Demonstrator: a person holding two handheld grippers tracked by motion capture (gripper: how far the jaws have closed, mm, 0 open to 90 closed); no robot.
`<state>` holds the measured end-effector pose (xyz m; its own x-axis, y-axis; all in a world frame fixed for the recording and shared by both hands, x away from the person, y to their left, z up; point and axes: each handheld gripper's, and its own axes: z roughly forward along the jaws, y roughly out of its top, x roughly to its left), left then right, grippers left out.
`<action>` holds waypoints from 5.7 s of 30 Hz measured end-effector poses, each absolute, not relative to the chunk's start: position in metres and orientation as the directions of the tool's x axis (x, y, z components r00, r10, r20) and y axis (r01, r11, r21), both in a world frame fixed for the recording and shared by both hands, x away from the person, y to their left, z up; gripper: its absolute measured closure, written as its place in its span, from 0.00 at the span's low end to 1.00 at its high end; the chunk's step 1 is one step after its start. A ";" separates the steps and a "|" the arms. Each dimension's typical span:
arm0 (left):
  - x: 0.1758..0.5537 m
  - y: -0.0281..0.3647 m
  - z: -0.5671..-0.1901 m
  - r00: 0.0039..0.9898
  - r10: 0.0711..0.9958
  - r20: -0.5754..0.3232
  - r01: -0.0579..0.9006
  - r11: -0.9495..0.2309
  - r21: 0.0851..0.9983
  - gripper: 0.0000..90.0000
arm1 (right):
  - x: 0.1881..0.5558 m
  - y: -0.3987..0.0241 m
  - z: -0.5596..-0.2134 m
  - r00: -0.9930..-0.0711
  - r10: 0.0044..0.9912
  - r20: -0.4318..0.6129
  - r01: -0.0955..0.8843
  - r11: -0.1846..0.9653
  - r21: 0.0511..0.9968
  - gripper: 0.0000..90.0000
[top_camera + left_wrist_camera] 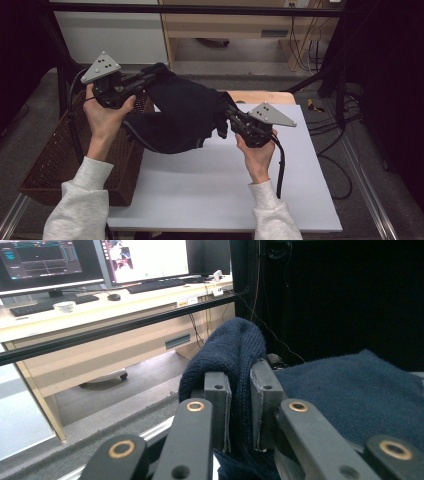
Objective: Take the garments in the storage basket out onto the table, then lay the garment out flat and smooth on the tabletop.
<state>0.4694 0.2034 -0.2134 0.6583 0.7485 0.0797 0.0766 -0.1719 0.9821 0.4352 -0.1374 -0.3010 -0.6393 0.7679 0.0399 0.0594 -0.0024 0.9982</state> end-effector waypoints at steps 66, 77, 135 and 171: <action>0.488 0.102 -0.316 0.776 0.629 -0.047 0.236 -0.221 0.946 0.88 | 0.427 -0.259 -0.442 -0.549 0.823 0.147 0.458 0.149 0.876 0.07; 0.494 0.053 -0.344 0.813 0.581 -0.039 0.244 -0.279 0.929 0.86 | 0.420 -0.273 -0.446 -0.531 0.834 0.148 0.460 0.137 0.877 0.05; 0.446 0.151 -0.408 0.725 0.673 -0.144 0.408 -0.252 0.878 0.07 | 0.416 -0.262 -0.448 -0.541 0.828 0.152 0.467 0.145 0.872 0.05; 0.426 0.130 -0.442 0.816 0.563 -0.135 0.367 -0.324 0.872 0.86 | 0.413 -0.212 -0.433 -0.614 0.772 0.164 0.437 0.159 0.885 0.14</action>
<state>0.4259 0.1297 -0.4419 0.8158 0.5625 -0.1346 0.3674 -0.3241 0.8718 0.4129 -0.2119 -0.4330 -0.6136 0.7723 0.1642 0.4370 0.1591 0.8853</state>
